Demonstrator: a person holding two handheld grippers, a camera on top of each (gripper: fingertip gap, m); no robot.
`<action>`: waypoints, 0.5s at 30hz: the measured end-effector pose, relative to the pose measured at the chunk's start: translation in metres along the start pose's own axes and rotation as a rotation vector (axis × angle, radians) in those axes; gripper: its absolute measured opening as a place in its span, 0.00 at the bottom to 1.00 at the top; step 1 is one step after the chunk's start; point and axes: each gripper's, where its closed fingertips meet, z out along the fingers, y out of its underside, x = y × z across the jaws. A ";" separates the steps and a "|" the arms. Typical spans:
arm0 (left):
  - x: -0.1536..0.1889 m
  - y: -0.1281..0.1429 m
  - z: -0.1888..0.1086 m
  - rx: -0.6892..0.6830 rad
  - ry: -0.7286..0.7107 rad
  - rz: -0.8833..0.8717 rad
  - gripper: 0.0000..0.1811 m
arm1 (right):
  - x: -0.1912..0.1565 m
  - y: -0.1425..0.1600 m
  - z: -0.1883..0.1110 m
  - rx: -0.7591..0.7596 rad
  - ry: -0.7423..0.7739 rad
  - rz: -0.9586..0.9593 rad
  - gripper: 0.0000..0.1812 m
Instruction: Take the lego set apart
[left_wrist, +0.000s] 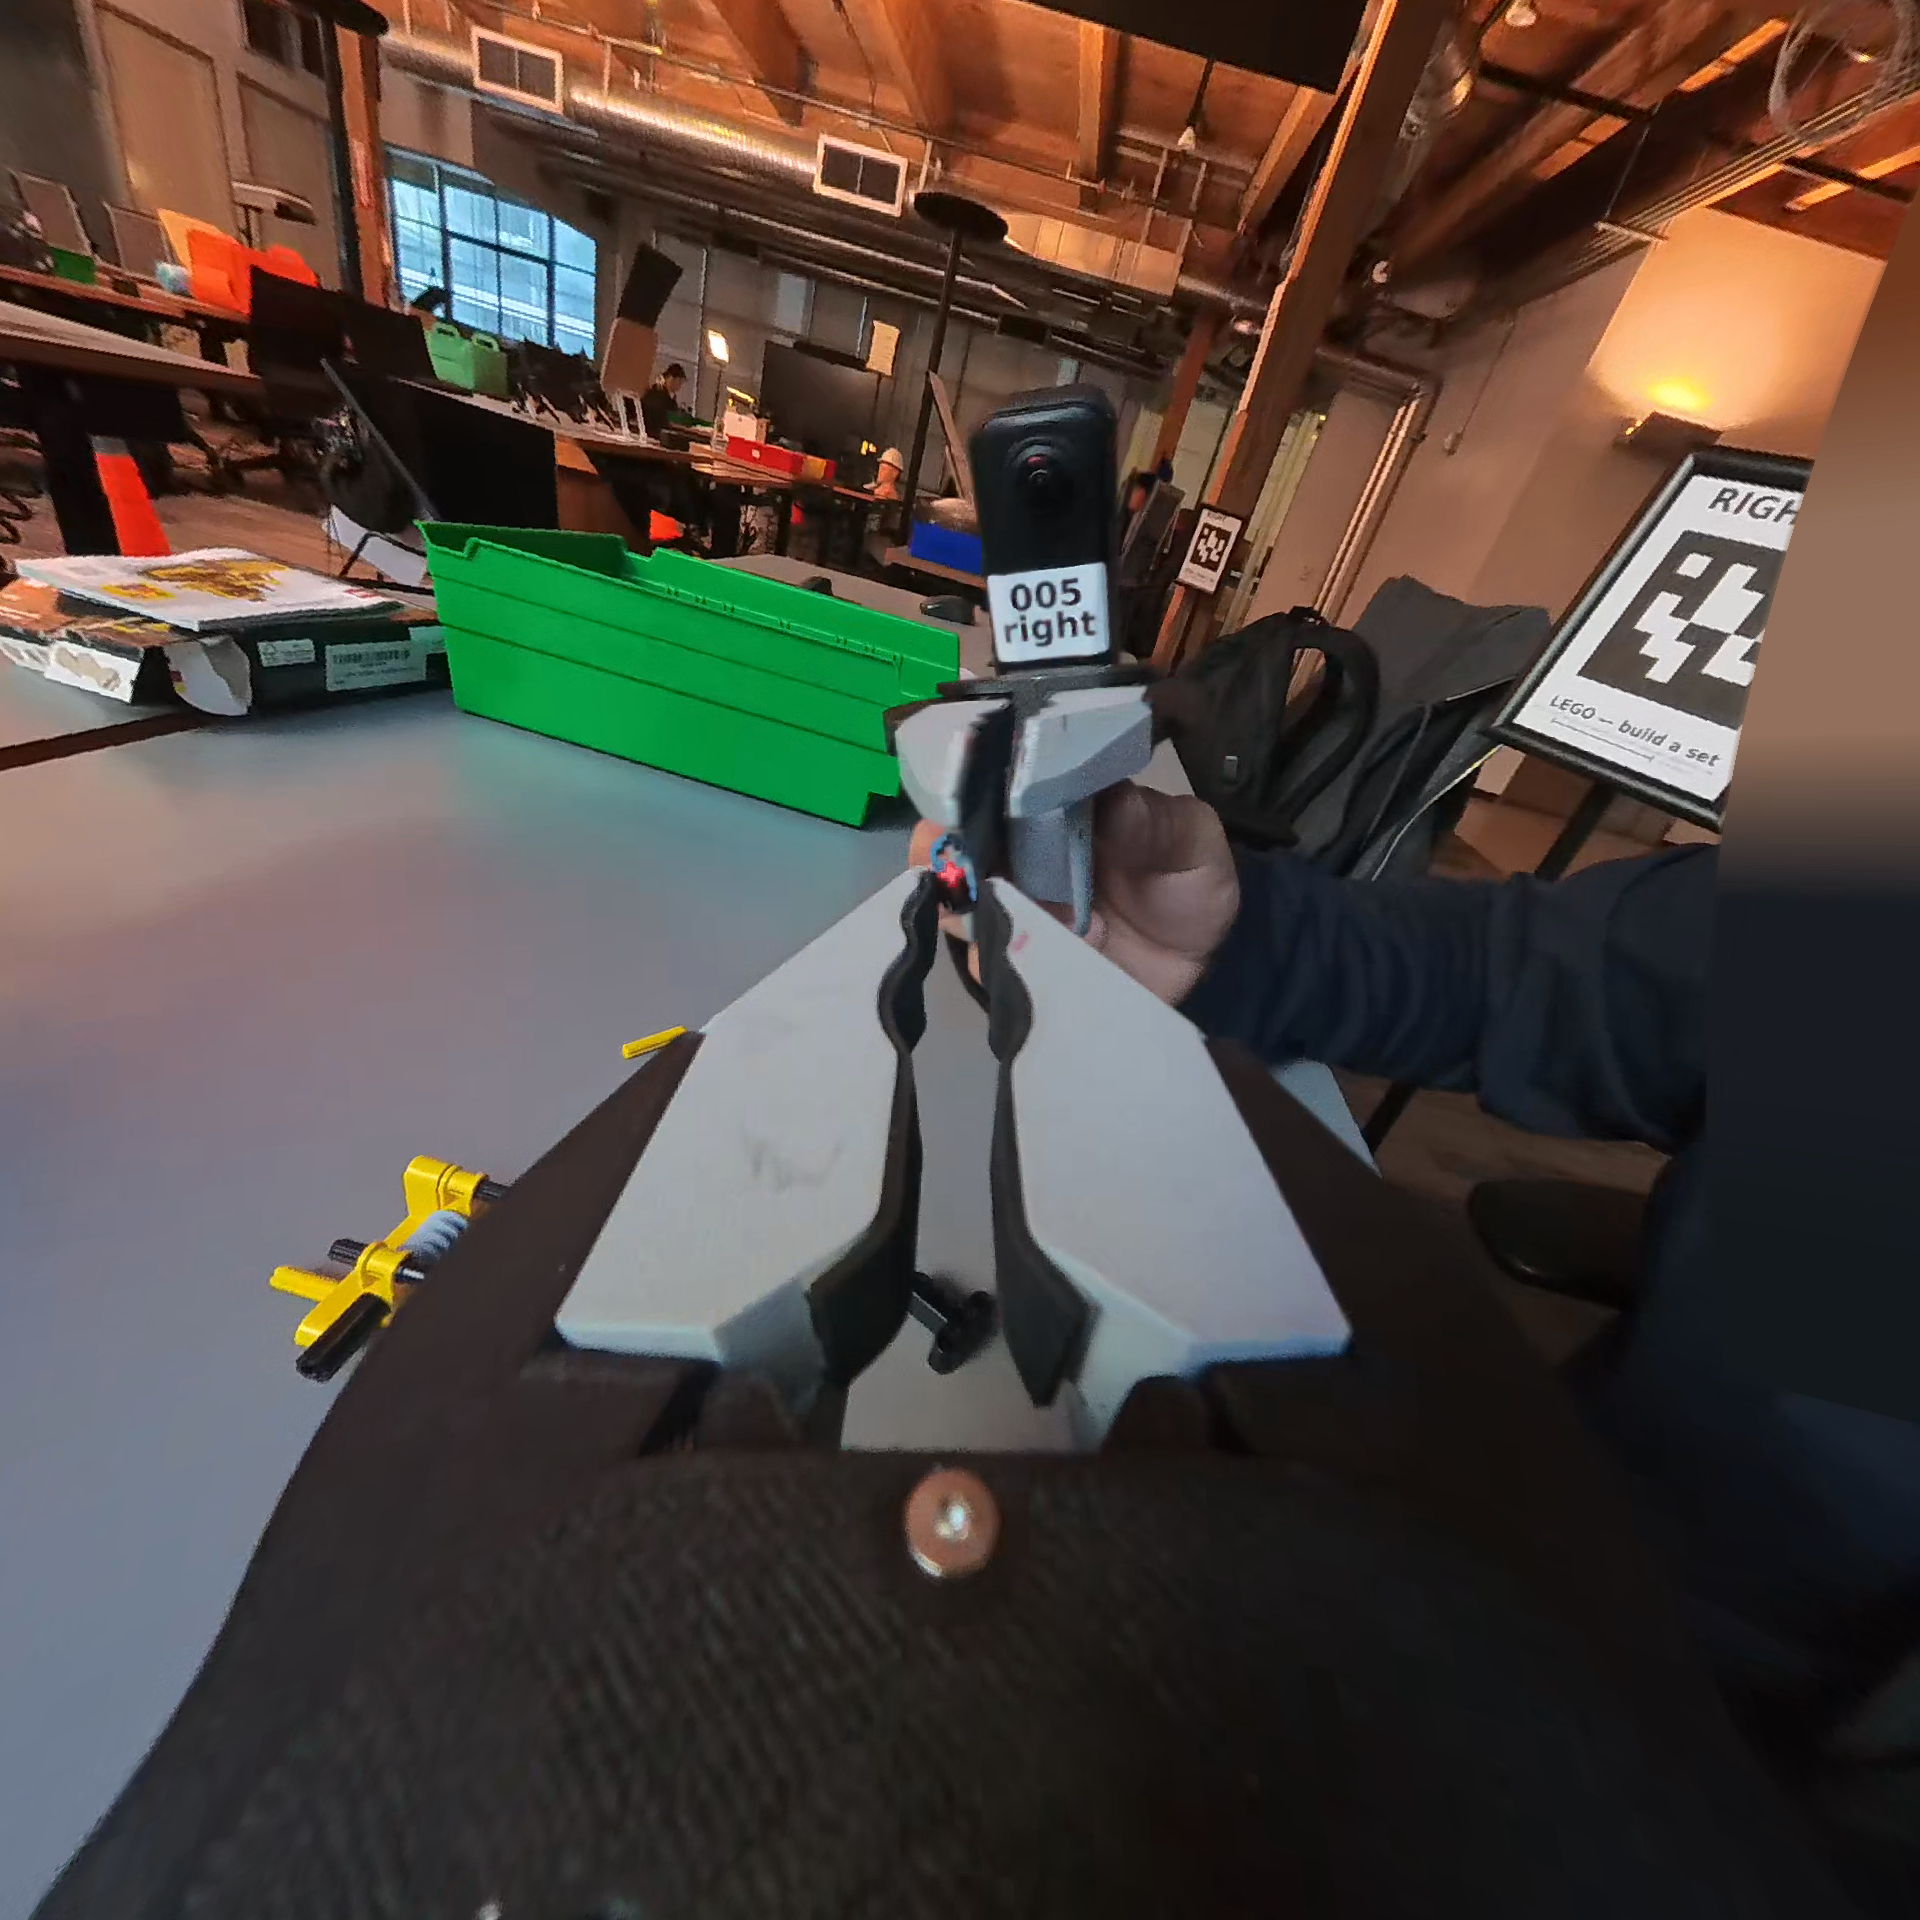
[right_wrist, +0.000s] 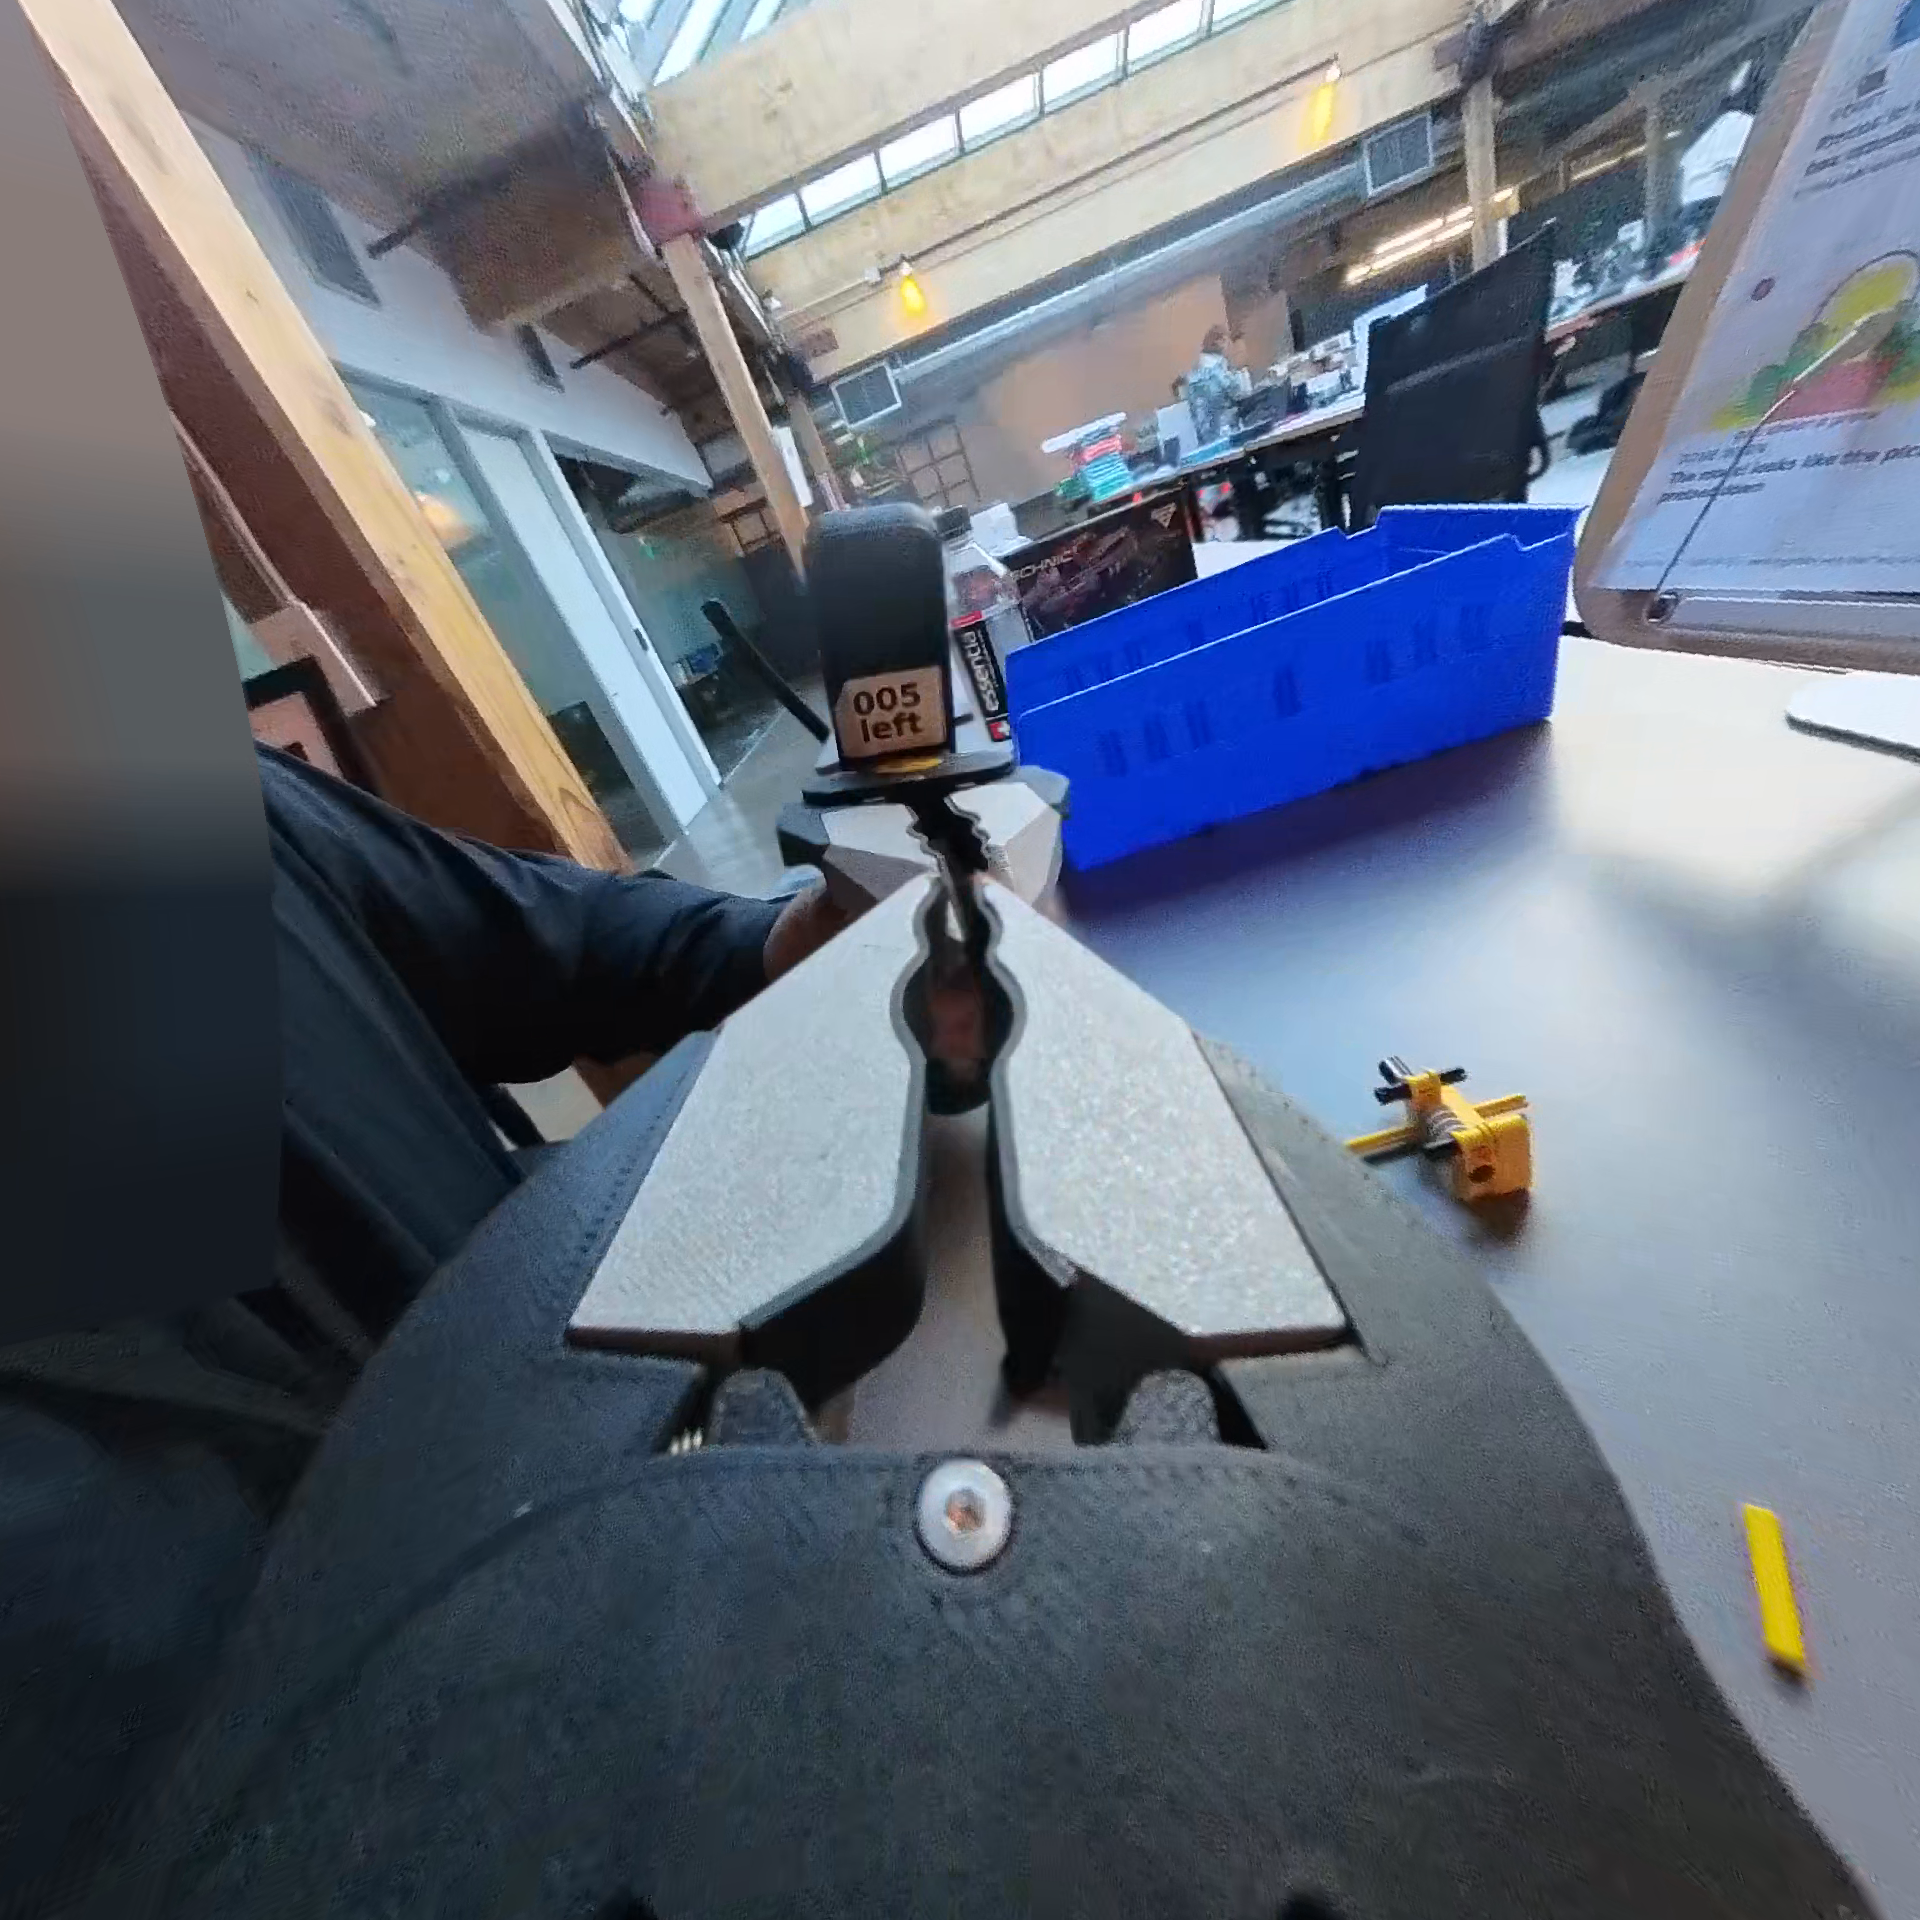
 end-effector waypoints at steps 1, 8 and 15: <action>0.001 -0.001 0.001 0.013 0.004 -0.003 0.03 | 0.000 0.001 0.001 -0.005 -0.004 0.004 0.00; 0.002 -0.010 -0.001 0.071 0.001 0.011 0.03 | 0.009 -0.007 -0.007 0.048 0.051 0.036 0.08; 0.004 -0.014 -0.002 0.102 0.009 0.012 0.03 | 0.000 -0.003 0.005 0.065 -0.049 0.126 0.02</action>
